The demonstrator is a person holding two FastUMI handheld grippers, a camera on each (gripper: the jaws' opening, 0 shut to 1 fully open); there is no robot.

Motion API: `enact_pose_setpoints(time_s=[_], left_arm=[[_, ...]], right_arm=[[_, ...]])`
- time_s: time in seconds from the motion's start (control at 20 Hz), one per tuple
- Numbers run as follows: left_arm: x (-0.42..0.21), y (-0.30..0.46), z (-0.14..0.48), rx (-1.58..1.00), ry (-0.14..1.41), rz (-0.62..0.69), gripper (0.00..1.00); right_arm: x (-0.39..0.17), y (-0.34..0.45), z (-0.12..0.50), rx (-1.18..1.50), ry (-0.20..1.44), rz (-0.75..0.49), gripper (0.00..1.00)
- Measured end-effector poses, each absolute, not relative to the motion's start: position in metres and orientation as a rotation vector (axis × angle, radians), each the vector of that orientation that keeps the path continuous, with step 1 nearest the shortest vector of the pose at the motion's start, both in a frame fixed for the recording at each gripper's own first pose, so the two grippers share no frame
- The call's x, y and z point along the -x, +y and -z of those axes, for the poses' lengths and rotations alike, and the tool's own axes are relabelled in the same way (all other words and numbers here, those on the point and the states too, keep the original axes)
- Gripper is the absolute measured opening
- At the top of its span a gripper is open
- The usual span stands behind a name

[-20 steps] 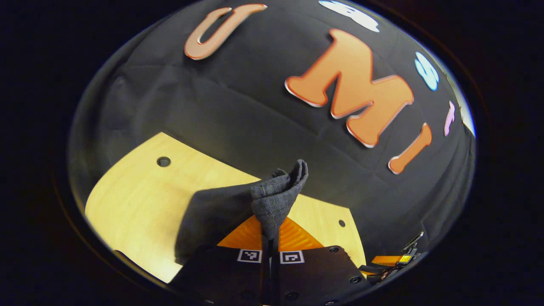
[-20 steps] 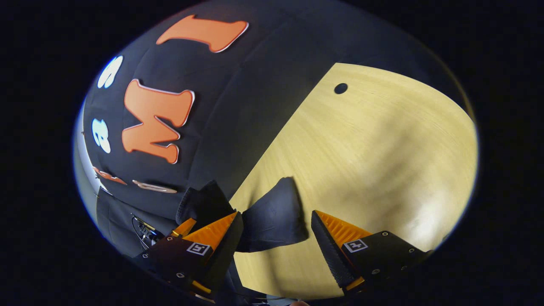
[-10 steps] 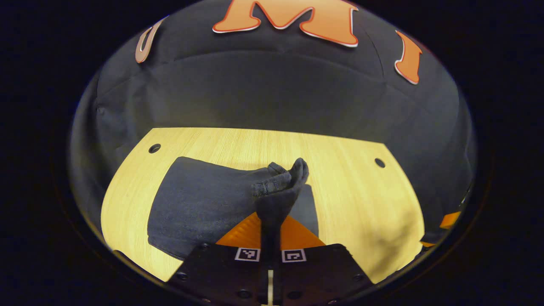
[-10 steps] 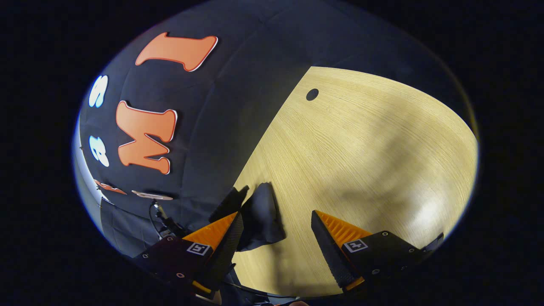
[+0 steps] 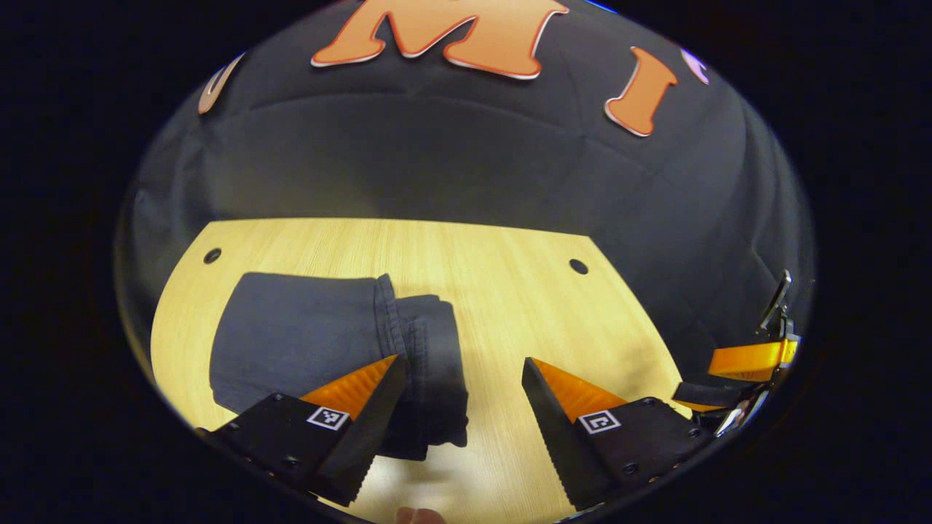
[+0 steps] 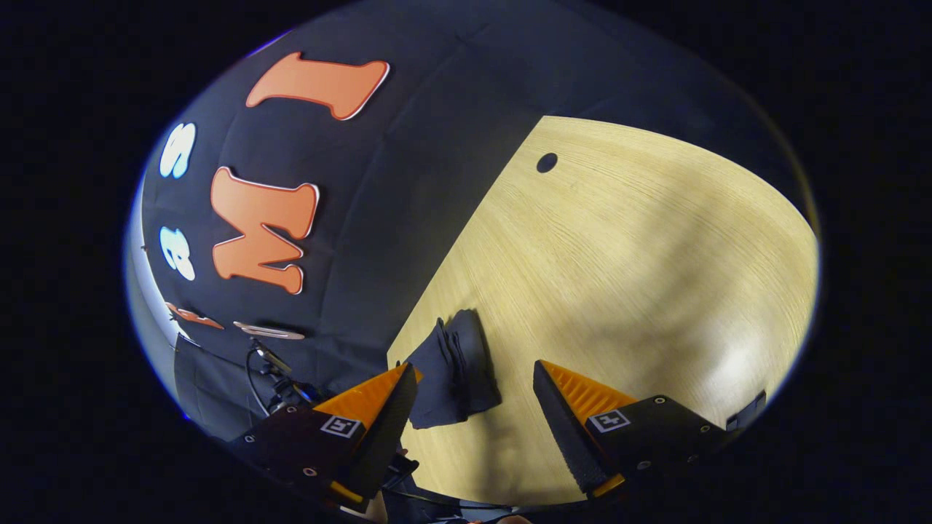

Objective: Grasp the waist and the cuffs of the jeans and fold them to make the two legs overlap; first hold the waist and fold one-third of the jeans toward the cuffs, then hold the cuffs and fold the remaining one-third in the same direction to finish folding.

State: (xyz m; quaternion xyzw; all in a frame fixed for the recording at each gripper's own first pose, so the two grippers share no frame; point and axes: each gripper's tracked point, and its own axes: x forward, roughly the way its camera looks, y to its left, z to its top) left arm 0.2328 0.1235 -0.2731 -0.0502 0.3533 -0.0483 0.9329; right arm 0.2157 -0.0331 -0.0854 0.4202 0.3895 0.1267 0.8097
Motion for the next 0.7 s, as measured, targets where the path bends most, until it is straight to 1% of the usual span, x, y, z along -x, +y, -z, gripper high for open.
enact_pose_setpoints(time_s=[0.1,0.25,0.3,0.35,0.7], left_arm=[[-0.225,0.126,0.239,0.090,0.656,0.115,0.98],[-0.215,0.143,0.182,0.090,0.543,0.104,0.98],[-0.210,0.151,0.165,0.092,0.502,0.098,0.96],[-0.206,0.160,0.147,0.095,0.460,0.089,0.98],[-0.160,0.237,0.029,0.066,0.211,0.013,0.98]], right_arm=[[-0.214,-0.022,0.070,-0.850,0.807,-0.297,0.98],[-0.215,-0.006,0.037,-0.759,0.738,-0.339,0.98],[-0.215,0.000,0.025,-0.719,0.709,-0.353,0.98],[-0.215,0.005,0.013,-0.673,0.679,-0.365,0.98],[-0.205,0.047,-0.075,-0.391,0.413,-0.403,0.98]])
